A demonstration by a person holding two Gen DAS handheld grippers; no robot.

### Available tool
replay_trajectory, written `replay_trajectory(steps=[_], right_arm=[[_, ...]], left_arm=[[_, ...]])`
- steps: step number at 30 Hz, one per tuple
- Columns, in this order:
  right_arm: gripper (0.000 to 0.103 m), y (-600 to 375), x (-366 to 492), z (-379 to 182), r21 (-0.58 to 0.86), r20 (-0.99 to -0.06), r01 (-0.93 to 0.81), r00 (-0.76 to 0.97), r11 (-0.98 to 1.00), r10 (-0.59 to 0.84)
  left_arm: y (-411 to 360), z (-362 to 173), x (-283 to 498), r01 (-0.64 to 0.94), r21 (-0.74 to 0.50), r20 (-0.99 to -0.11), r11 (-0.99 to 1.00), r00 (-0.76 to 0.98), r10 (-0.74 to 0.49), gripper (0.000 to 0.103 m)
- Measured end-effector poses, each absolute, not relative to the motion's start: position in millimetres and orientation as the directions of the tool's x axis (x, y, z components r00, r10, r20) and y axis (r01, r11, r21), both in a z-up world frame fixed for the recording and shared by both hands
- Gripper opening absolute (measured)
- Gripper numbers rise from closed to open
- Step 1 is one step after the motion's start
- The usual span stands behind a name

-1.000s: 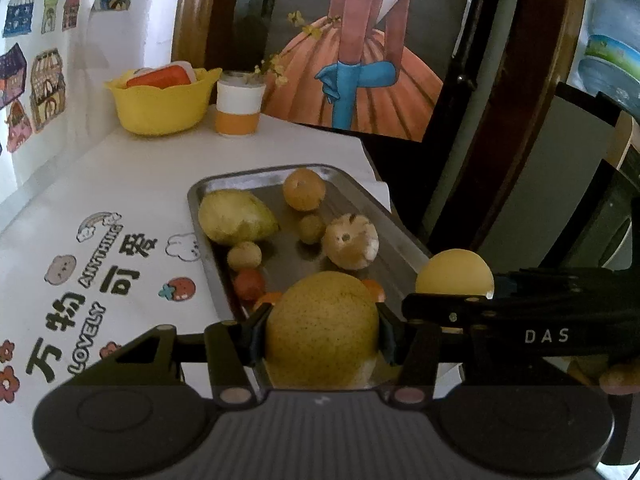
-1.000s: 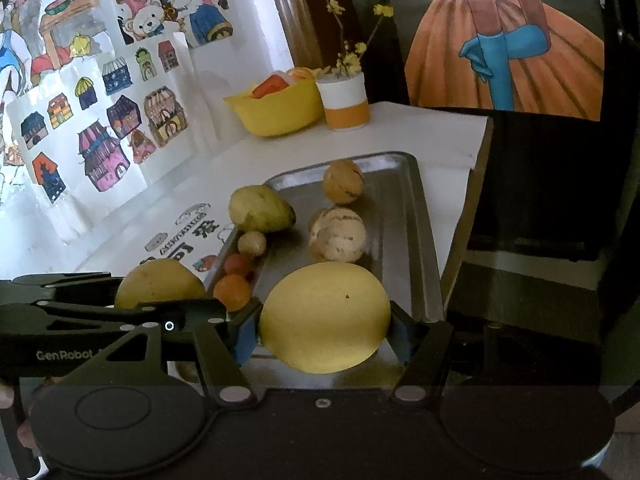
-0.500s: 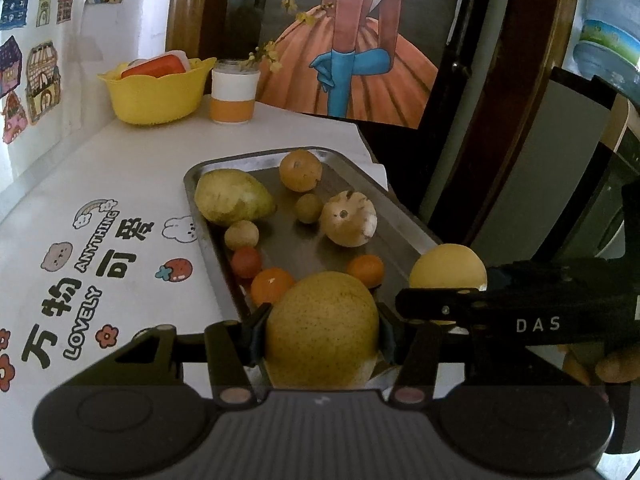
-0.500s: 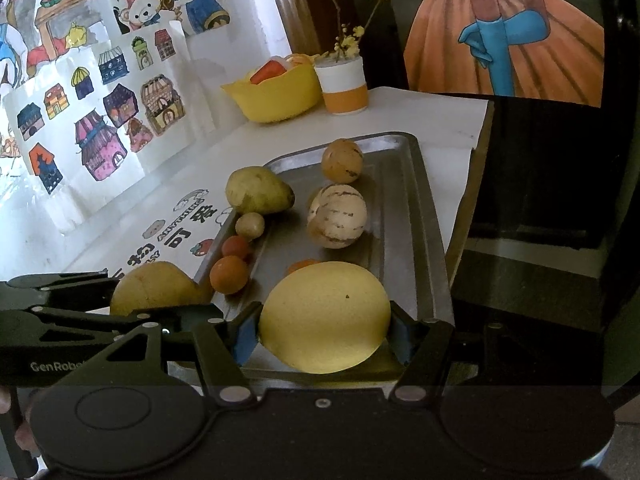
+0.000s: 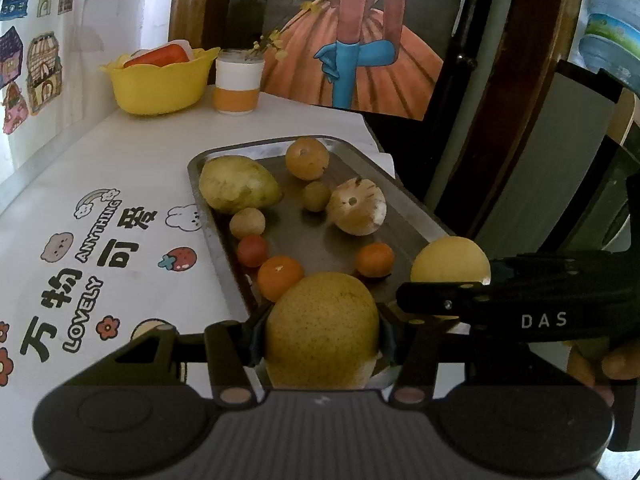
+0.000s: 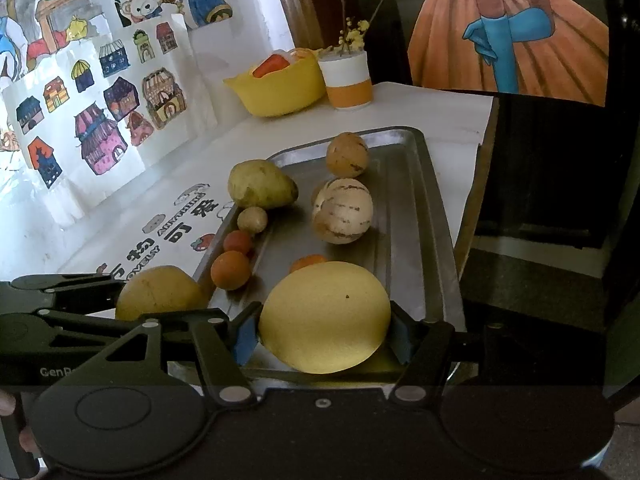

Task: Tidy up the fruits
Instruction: 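Lower the pear with the left tool while the right tool lowers the yellow fruit onto the tray, then open both tools and lift them away from the tray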

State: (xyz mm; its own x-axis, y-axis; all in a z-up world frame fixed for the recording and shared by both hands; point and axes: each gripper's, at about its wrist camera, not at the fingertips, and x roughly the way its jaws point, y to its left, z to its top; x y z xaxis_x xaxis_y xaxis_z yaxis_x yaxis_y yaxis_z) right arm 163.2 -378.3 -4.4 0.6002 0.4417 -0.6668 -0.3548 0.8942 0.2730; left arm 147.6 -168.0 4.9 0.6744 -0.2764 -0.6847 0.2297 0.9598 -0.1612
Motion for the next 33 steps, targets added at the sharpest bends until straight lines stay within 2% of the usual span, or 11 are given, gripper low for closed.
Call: replay_trajectory(steps=[16, 19, 20, 22, 28, 33], right_arm=[[0.068, -368.3, 160.6, -9.7, 0.231, -0.644, -0.348, 0.645, 0.908, 0.411], [0.068, -367.3, 159.3, -10.9, 0.243, -0.628, -0.336, 0.66, 0.91, 0.411], [0.069, -366.6, 158.6, -10.5, 0.243, -0.623, -0.333, 0.666, 0.911, 0.41], [0.078, -366.3, 155.4, -9.0, 0.242, -0.611, -0.327, 0.68, 0.914, 0.405], [0.091, -362.6, 131.7, -1.8, 0.198, -0.558, -0.325, 0.738, 0.925, 0.379], [0.101, -352.6, 106.3, 3.9, 0.186, -0.527, -0.304, 0.772, 0.934, 0.356]], left_arm=[[-165.0, 2.3, 146.2, 0.246, -0.139, -0.676, 0.959, 0.685, -0.274, 0.058], [-161.6, 4.2, 141.8, 0.251, -0.142, -0.664, 0.958, 0.693, -0.28, 0.065], [-160.3, 4.2, 140.3, 0.25, -0.139, -0.664, 0.958, 0.694, -0.278, 0.066], [-156.0, 4.1, 136.5, 0.25, -0.147, -0.661, 0.957, 0.695, -0.283, 0.067], [-133.6, 13.7, 111.6, 0.243, -0.154, -0.6, 0.958, 0.747, -0.286, 0.083], [-112.9, 17.6, 93.6, 0.221, -0.143, -0.581, 0.965, 0.771, -0.262, 0.093]])
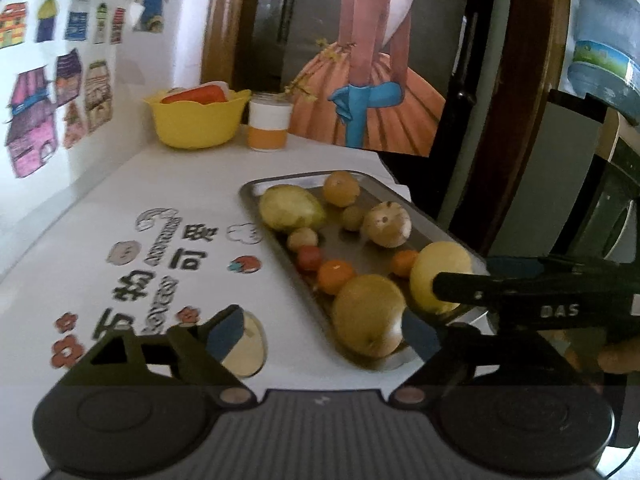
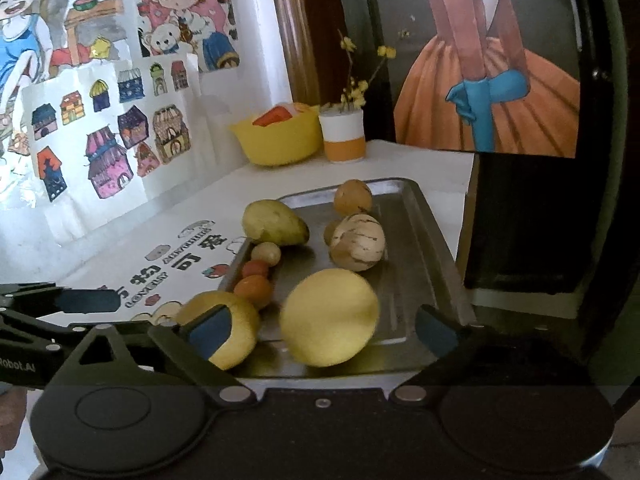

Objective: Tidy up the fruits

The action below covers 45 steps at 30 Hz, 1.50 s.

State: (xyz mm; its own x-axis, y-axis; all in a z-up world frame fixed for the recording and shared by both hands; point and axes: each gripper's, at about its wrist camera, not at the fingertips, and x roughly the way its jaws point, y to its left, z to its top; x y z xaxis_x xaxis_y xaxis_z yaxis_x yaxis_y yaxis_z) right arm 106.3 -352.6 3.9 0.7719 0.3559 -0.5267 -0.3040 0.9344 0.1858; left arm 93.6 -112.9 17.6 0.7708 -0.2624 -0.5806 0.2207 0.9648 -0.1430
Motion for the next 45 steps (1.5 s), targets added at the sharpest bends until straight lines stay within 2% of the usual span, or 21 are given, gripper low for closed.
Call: replay_trajectory(steps=[2, 6, 21, 45], right_arm=[[0.102, -347.1, 94.8, 6.7, 0.187, -0.515, -0.293, 0.784, 0.938, 0.348], [0.102, -334.0, 70.4, 12.0, 0.18, -0.497, -0.271, 0.804, 0.945, 0.326], [0.102, -281.5, -9.4, 6.2, 0.09, -0.462, -0.232, 0.852, 0.969, 0.247], [0.102, -273.5, -13.8, 2.3, 0.089, -0.467, -0.239, 0.847, 0.967, 0.253]], left_arm=[[-105.2, 17.1, 86.9, 0.21, -0.147, -0.575, 0.967, 0.777, -0.256, 0.099], [-87.8, 17.2, 70.2, 0.19, -0.145, -0.562, 0.971, 0.792, -0.239, 0.102], [-18.5, 4.5, 13.7, 0.047, -0.157, -0.542, 0.987, 0.831, -0.125, 0.102], [-4.9, 0.5, 3.3, -0.004, -0.154, -0.562, 0.988, 0.823, -0.084, 0.102]])
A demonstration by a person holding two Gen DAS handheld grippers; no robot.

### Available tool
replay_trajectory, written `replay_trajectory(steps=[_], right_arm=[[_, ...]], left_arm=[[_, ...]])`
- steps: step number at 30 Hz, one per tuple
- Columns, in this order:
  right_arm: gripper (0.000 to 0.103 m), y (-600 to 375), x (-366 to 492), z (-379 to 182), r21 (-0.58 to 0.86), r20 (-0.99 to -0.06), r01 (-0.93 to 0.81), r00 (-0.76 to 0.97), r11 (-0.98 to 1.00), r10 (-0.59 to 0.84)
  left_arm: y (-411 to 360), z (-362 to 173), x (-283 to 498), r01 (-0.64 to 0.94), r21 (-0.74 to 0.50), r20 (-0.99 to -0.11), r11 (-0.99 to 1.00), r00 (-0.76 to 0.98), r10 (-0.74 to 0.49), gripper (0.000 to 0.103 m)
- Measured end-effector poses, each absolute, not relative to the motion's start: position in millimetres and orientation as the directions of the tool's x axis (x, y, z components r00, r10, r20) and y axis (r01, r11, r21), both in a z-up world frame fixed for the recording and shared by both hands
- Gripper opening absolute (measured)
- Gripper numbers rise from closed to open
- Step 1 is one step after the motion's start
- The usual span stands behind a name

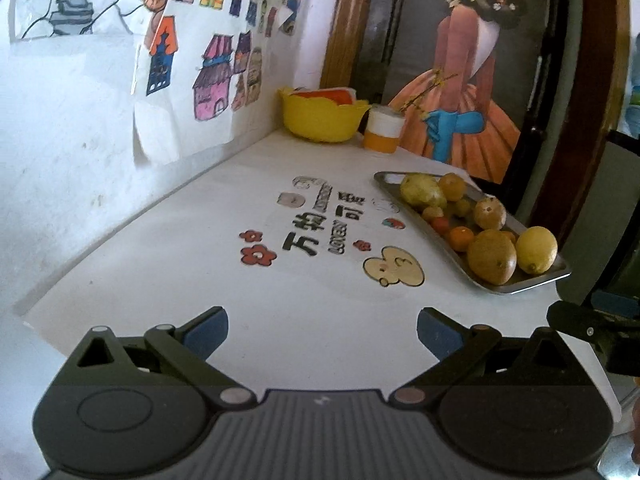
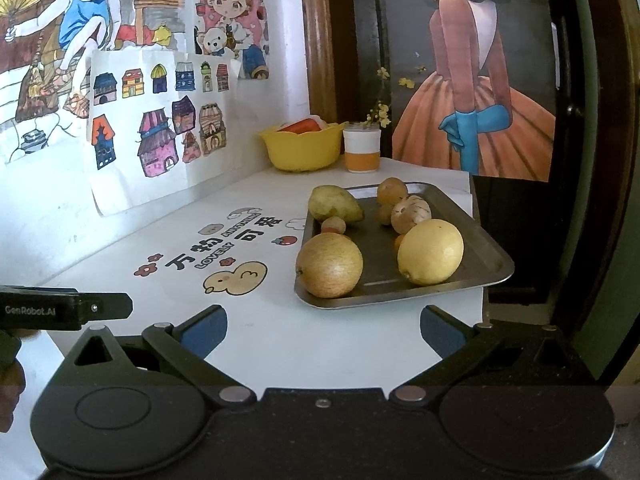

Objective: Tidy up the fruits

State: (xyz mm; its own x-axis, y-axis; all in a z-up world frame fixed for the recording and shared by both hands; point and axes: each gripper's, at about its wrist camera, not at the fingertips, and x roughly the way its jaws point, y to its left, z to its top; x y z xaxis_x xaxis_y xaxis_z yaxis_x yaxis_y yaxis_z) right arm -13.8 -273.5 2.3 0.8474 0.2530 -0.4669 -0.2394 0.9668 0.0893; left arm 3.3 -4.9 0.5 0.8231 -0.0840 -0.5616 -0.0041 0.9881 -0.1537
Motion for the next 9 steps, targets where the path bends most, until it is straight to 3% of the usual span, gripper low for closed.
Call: replay_trajectory(steps=[9], right_arm=[[0.102, -273.8, -13.3, -0.5, 0.093, -0.476, -0.243, 0.841, 0.966, 0.258]], left_arm=[[-2.9, 1.4, 3.8, 0.01, -0.166, -0.541, 0.986, 0.835, -0.099, 0.102]])
